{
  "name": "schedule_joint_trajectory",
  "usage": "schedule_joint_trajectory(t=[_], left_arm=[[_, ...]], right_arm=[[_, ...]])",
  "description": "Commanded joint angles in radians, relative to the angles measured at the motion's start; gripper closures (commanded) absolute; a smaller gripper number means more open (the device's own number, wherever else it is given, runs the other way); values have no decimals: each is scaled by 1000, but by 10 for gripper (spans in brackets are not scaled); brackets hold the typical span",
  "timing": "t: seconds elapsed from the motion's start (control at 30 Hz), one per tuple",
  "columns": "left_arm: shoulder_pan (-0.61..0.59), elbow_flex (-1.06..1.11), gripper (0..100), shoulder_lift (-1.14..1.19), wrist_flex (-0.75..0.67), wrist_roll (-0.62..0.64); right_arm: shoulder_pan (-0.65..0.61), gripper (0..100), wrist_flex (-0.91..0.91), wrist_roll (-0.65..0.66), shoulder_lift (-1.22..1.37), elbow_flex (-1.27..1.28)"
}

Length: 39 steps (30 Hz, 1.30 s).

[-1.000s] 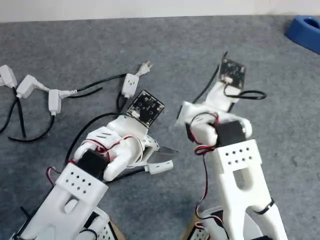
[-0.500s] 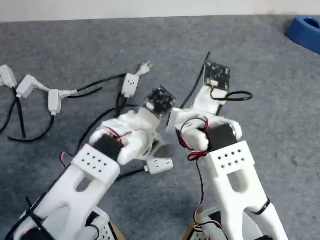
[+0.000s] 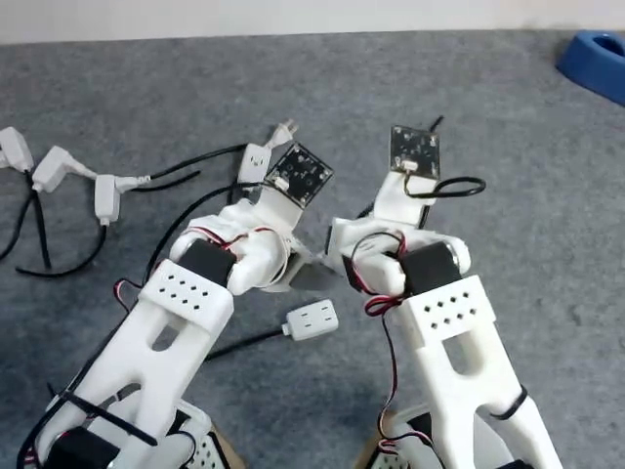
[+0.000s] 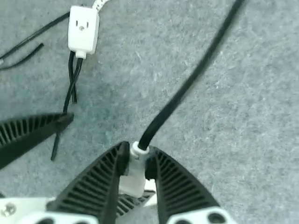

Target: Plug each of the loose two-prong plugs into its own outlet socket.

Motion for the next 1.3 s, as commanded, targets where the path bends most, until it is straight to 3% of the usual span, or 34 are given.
schedule_joint_trajectory(t=[0.0, 0.6, 1.27], left_arm=[[-39, -44, 568, -2, -28, -5], [-71, -45, 568, -2, -29, -40], [-65, -41, 568, -1, -29, -40]], right_arm=[[-4, 993, 27, 51, -30, -4], [-2, 993, 162, 160, -30, -13], [-74, 993, 84, 150, -222, 59]])
